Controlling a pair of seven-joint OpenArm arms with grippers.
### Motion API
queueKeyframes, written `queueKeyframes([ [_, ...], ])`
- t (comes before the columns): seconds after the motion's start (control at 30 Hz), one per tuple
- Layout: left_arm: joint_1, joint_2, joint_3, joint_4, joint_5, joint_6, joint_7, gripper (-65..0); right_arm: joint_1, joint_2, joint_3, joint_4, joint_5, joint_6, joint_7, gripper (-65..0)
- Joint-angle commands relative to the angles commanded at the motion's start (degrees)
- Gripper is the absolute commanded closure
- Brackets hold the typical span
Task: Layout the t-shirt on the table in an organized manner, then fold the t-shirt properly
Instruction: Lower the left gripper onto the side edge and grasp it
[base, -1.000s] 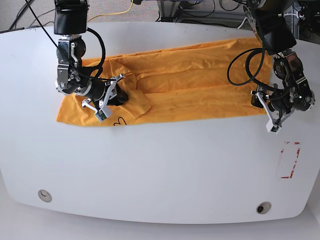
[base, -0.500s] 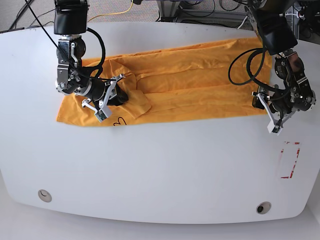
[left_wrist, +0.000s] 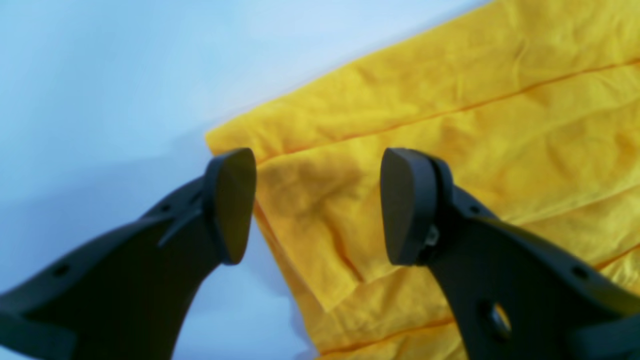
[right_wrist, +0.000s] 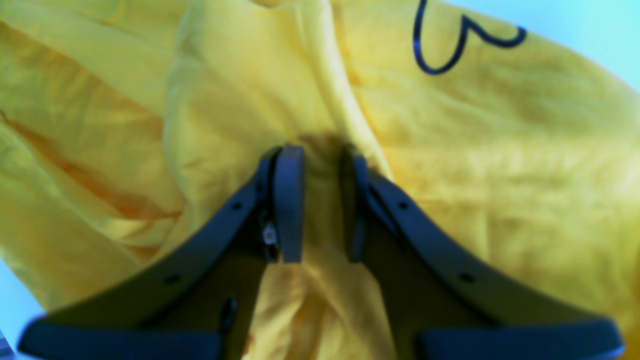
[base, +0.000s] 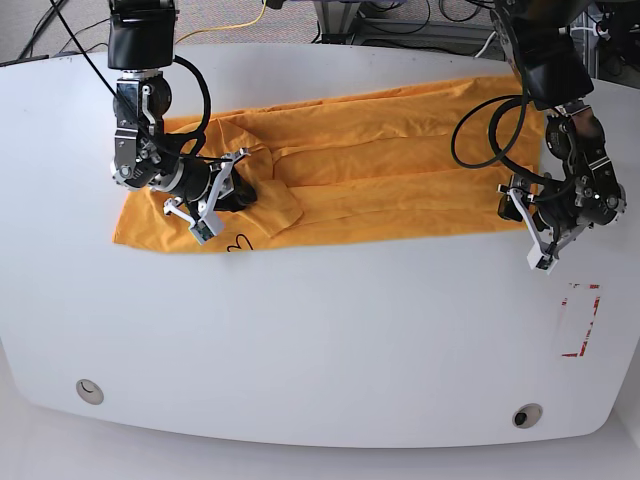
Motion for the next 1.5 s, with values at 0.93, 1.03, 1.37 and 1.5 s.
queueKeyframes([
  [0.93, 3.1, -1.9, 0.0, -0.1, -0.1, 0.0, -2.0, -37.4, 0.0, 0.0, -0.1, -0.1, 0.0, 0.00, 0.0, -12.4],
  [1.03, 3.1, -1.9, 0.1, -1.7, -0.1, 0.0, -2.2, -37.4, 0.0, 0.0, -0.1, -0.1, 0.0, 0.00, 0.0, -12.4],
  [1.37, 3.1, -1.9, 0.1, -3.7, -0.4, 0.0, -2.4, -37.4, 0.0, 0.0, 0.0, -0.1, 0.0, 0.00, 0.0, -12.4],
  [1.5, 3.1, -1.8, 0.1, -3.6, -0.4, 0.0, -2.1, -37.4, 0.0, 0.0, 0.0, -0.1, 0.0, 0.00, 0.0, -12.4],
])
